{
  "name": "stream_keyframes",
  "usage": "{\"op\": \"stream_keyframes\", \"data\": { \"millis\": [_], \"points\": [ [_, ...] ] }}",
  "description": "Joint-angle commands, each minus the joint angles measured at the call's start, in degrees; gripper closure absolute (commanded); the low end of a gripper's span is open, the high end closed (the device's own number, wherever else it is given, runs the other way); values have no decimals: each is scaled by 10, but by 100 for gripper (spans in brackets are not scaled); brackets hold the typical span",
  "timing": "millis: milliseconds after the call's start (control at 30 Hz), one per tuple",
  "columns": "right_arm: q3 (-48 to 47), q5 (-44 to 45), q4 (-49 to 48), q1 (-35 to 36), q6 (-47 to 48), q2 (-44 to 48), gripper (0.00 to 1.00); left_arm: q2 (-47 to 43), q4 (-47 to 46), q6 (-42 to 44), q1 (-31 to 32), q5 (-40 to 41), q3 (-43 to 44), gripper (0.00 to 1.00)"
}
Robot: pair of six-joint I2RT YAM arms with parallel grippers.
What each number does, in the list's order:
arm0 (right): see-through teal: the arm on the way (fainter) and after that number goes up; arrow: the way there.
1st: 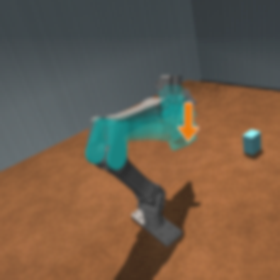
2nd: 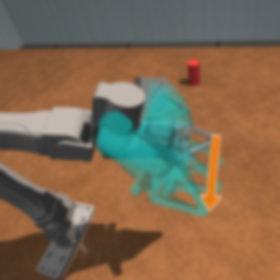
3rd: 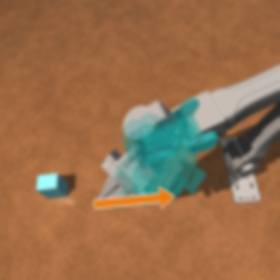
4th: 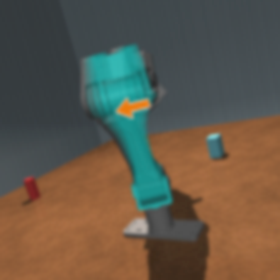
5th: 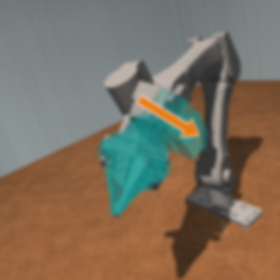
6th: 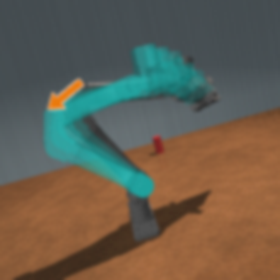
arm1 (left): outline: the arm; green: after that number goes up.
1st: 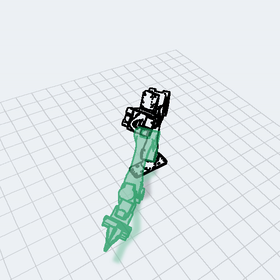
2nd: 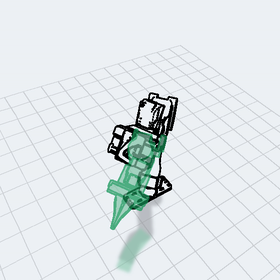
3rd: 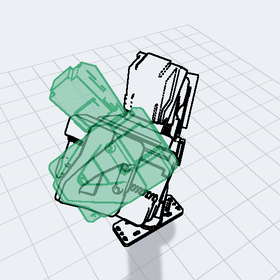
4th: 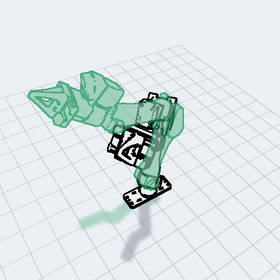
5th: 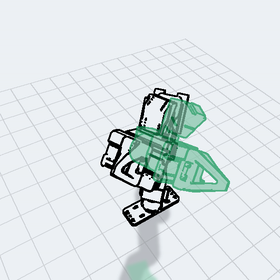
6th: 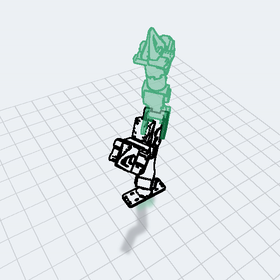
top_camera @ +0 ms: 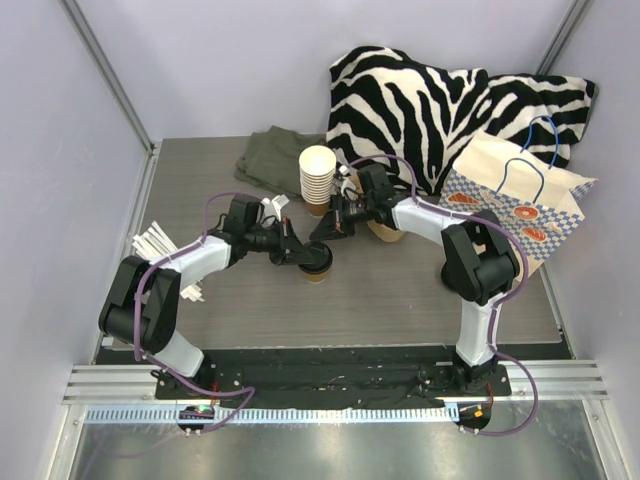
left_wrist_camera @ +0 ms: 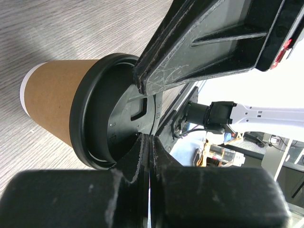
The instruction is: Pack the takeout coffee
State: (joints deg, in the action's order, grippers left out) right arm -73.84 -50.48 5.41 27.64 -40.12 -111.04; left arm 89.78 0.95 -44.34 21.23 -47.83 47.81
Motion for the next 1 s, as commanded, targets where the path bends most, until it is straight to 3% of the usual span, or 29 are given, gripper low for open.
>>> {"op": "stream_keyframes", "data": {
  "millis": [0,300,500,767,967],
  "points": [
    [-17,21,39,5,37,17,99,13,48,33,-2,36,-1,100],
    [5,-17,13,15,-2,144,99,6,42,33,-1,30,-1,100],
    [78,-31,-40,22,-46,209,99,9,38,30,-2,31,1,100],
    [167,-27,-76,23,-48,150,99,17,38,29,-1,31,3,100],
    [210,-3,-41,15,-18,102,99,21,40,29,-2,32,1,100]
  ]
}}
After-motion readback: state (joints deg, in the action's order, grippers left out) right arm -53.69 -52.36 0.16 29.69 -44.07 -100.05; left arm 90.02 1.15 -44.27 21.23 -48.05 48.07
